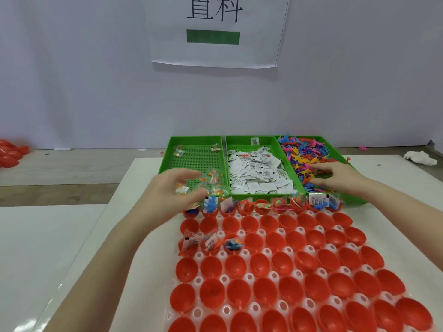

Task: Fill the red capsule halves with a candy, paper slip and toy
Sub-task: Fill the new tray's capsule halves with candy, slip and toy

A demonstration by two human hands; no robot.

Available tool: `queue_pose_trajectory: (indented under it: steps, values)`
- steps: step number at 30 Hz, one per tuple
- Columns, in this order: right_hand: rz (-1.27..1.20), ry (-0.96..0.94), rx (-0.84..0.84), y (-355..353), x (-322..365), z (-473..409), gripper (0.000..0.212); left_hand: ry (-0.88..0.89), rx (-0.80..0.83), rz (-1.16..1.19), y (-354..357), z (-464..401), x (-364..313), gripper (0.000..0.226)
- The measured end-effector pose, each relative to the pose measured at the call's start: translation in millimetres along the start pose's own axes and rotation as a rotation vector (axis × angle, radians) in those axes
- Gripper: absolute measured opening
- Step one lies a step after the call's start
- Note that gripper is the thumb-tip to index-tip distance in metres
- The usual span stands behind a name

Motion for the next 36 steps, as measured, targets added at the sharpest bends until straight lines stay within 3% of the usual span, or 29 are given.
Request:
queue_pose_trajectory:
  steps: [2, 4, 9, 10, 14, 18, 25, 30, 33, 36]
  values:
    - [0.035, -0.014, 0.032, 6.6, 1.3, -1.8, 0.052, -0.078, -0.110, 0.096, -9.4, -7.0, 14.0, 0.023]
    - [0.070, -0.038, -0.001, 6.5, 3.8, -3.9, 0.047, -0.125, -0.132, -0.029, -9.3, -15.5, 23.7, 0.023]
    - [-0.028, -0.069, -0.145, -4.4, 2.9, -3.7, 0.008, -0.154, 0.252, -0.550, 26.9, -34.6, 39.1, 0.037]
    - [-0.026, -0.071, -0.166, -6.0, 2.1, -2.7, 0.010, -0.165, 0.308, -0.596, 30.5, -36.2, 40.5, 0.038]
    - [-0.008, -0.092, -0.321, -19.0, 0.3, 3.9, 0.011, -0.223, 0.218, -0.583, 20.1, -47.0, 42.0, 0.019]
    - [-0.147, 0.002, -0.436, -27.9, -8.9, 5.6, 0.039, -0.223, 0.139, -0.456, 20.8, -48.8, 42.1, 0.025]
    - [-0.490, 0.090, -0.445, -23.2, -0.8, 0.4, 0.017, -0.106, -0.189, -0.225, 2.9, -43.9, 29.5, 0.016]
    - [-0.523, 0.017, -0.324, -10.7, 40.8, -4.8, 0.032, -0.202, -0.304, 0.080, -9.2, -29.6, 25.5, 0.018]
    - [-0.374, -0.107, -0.209, 12.2, 73.0, -6.2, 0.034, -0.234, -0.350, 0.405, -15.9, -11.1, 15.6, 0.014]
    - [-0.143, -0.157, -0.171, 31.1, 91.2, -3.4, 0.041, -0.191, -0.313, 0.497, -18.3, 1.9, -1.2, 0.015]
Point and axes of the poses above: each hand's wrist, its own z-axis away from the middle knuckle, its own y-axis out of the palm, x = y × z, the point moved 8 cm from there along -z, towards the middle knuckle, and after that the axes turned 12 degrees about -z, right-handed, at the moved point
